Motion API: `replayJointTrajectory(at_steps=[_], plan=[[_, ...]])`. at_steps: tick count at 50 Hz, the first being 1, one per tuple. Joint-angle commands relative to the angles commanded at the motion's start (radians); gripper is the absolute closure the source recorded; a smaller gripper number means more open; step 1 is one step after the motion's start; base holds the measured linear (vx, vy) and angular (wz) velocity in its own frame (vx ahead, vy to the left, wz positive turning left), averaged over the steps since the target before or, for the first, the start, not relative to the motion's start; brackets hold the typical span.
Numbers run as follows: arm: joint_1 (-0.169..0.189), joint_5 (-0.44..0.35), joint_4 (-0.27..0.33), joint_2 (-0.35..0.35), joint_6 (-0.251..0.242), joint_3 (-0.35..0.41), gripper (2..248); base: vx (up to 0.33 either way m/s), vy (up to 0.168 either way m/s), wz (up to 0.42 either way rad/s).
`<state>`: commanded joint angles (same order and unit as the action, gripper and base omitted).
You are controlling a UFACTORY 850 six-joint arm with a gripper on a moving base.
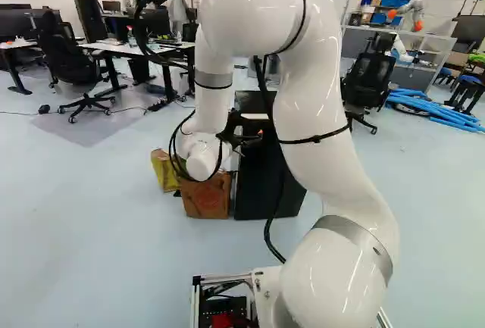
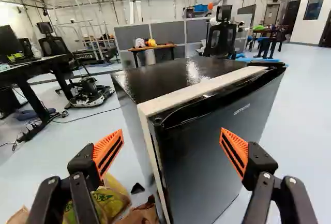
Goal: Grab a drink from the fridge
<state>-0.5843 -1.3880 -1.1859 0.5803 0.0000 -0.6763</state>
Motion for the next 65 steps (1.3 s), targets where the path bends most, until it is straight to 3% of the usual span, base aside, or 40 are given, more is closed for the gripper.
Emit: replayJointTrajectory(at_steps=[24,65], plan=[[0.030,0.042,-0.037,0.028,0.000,-0.049,3,0.000,0.000,0.000],[0.046,0.042,-0.046,0.050,0.000,-0.088,3,0.000,0.000,0.000]])
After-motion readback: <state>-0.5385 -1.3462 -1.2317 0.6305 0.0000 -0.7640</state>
